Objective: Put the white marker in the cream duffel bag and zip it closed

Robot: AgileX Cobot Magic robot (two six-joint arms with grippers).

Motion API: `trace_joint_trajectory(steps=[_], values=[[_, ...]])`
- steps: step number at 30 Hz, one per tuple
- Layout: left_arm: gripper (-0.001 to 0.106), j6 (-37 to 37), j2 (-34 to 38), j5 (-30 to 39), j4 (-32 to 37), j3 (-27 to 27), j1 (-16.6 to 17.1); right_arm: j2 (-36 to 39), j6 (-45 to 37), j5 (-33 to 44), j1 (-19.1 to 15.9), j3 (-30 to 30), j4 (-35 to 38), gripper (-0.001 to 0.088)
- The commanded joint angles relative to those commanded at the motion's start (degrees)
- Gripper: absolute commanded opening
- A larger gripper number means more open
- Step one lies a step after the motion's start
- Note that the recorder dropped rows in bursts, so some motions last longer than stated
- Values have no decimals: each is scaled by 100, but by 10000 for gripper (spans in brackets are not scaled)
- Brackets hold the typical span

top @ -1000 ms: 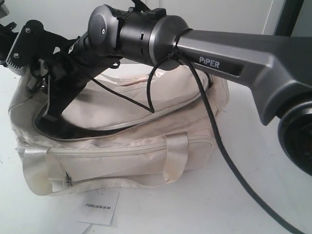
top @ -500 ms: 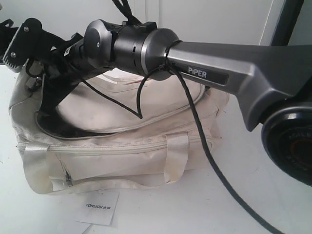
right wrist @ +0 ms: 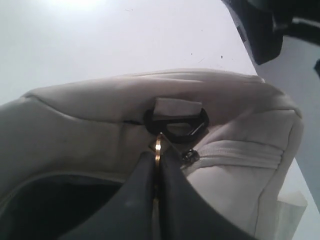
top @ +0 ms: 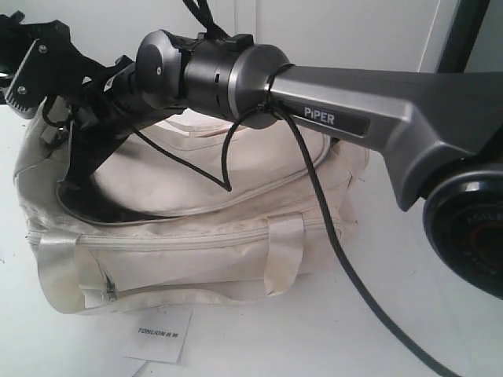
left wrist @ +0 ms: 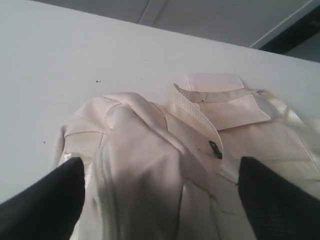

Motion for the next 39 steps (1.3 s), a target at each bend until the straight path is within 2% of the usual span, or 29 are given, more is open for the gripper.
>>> trace_joint_trajectory(steps=[5, 7, 10, 15, 16, 39], values=[[822, 292, 170, 18, 15, 0, -6, 0, 0, -11, 0, 0, 0, 0], [757, 318, 216, -8, 15, 0, -6, 0, 0, -25, 0, 0, 0, 0], [531, 473, 265, -6, 28, 0, -6, 0, 0, -48, 0, 0, 0, 0], [40, 473, 300, -37, 28, 0, -6, 0, 0, -64, 0, 0, 0, 0], [3, 473, 300, -76, 28, 0, -6, 0, 0, -64, 0, 0, 0, 0], [0, 98, 300, -226, -25, 0, 88, -252, 10, 1076, 0, 0, 40, 0]])
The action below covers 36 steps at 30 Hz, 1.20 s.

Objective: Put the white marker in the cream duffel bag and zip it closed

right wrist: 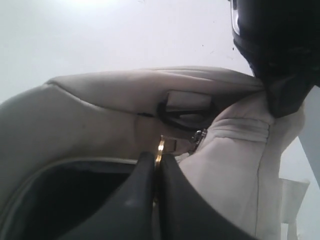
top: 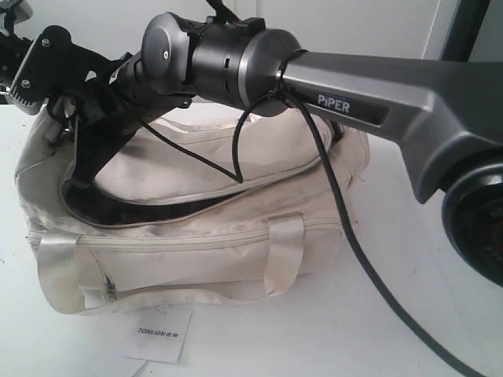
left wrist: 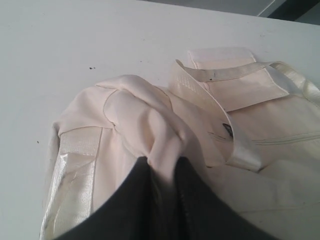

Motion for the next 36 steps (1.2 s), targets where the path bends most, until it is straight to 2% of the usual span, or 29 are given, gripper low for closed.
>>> trace_joint_trajectory(steps=[6, 36], values=[[0, -15, 0, -36, 0, 0, 0, -72, 0, 341, 14, 0, 6, 0], [0, -124, 0, -57, 0, 0, 0, -175, 79, 880, 25, 0, 6, 0]])
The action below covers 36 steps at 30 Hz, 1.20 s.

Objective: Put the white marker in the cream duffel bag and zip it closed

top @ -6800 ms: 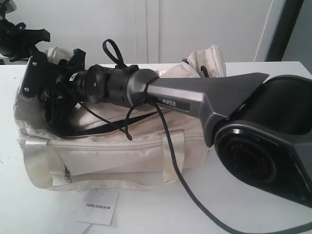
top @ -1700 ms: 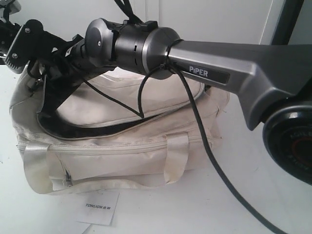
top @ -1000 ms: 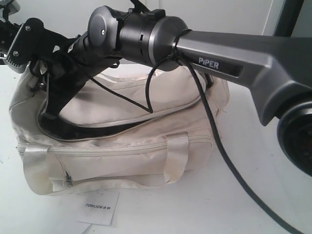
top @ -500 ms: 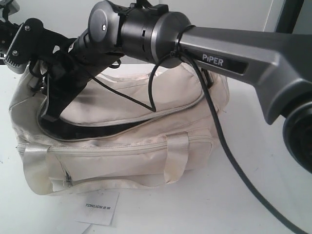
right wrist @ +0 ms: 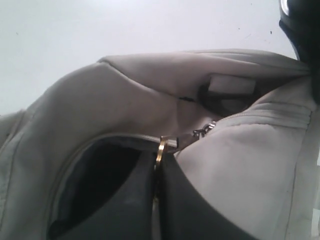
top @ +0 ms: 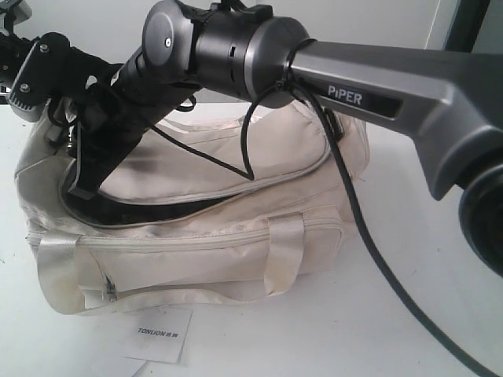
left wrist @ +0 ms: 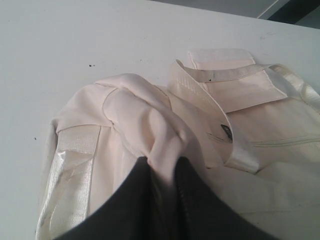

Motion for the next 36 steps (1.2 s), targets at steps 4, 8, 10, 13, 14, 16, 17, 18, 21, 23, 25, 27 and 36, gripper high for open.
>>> trace_joint_trajectory(steps=[4, 8, 10, 13, 14, 16, 17, 18, 21, 23, 25, 27, 36], values=[[0, 0, 0, 0, 0, 0, 0, -25, 0, 94, 0, 0, 0, 0], [0, 0, 0, 0, 0, 0, 0, -25, 0, 153, 0, 0, 12, 0], [0, 0, 0, 0, 0, 0, 0, -60, 0, 227, 0, 0, 140, 0], [0, 2, 0, -17, 0, 0, 0, -70, 0, 442, 0, 0, 231, 0], [0, 2, 0, -17, 0, 0, 0, -70, 0, 478, 0, 0, 231, 0], [0, 2, 0, -17, 0, 0, 0, -70, 0, 491, 0, 0, 231, 0], [0, 2, 0, -30, 0, 0, 0, -70, 0, 503, 0, 0, 277, 0], [0, -13, 0, -56, 0, 0, 15, -82, 0, 513, 0, 0, 330, 0], [0, -151, 0, -56, 0, 0, 120, -140, -11, 460, 0, 0, 464, 0], [0, -151, 0, -56, 0, 0, 176, -163, -20, 325, 0, 0, 476, 0], [0, -151, 0, -56, 0, 0, 184, -167, 87, -55, 0, 0, 464, 0], [0, -151, 0, -43, 0, 0, 179, -167, 114, -36, 0, 0, 475, 0], [0, -151, 10, -66, 0, 0, 179, -188, 102, 849, 0, 0, 525, 0]])
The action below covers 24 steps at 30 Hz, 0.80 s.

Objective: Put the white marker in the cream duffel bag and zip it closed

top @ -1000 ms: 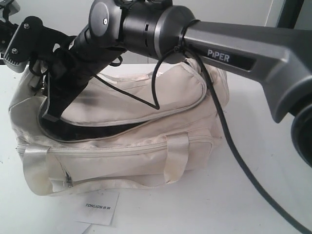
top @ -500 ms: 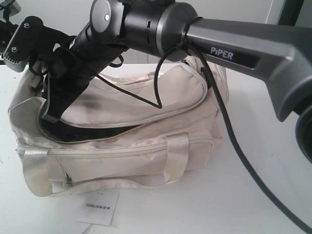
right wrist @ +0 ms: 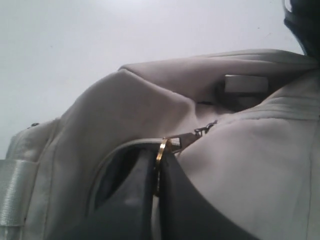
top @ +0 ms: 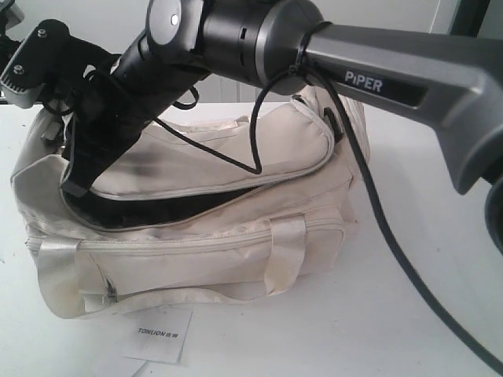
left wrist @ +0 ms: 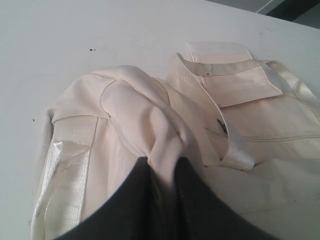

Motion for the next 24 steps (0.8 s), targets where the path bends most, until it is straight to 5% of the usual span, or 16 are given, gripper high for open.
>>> trace_joint_trajectory(steps=[24], values=[[0, 0, 0, 0, 0, 0, 0, 0, -295, 609, 0, 0, 206, 0]])
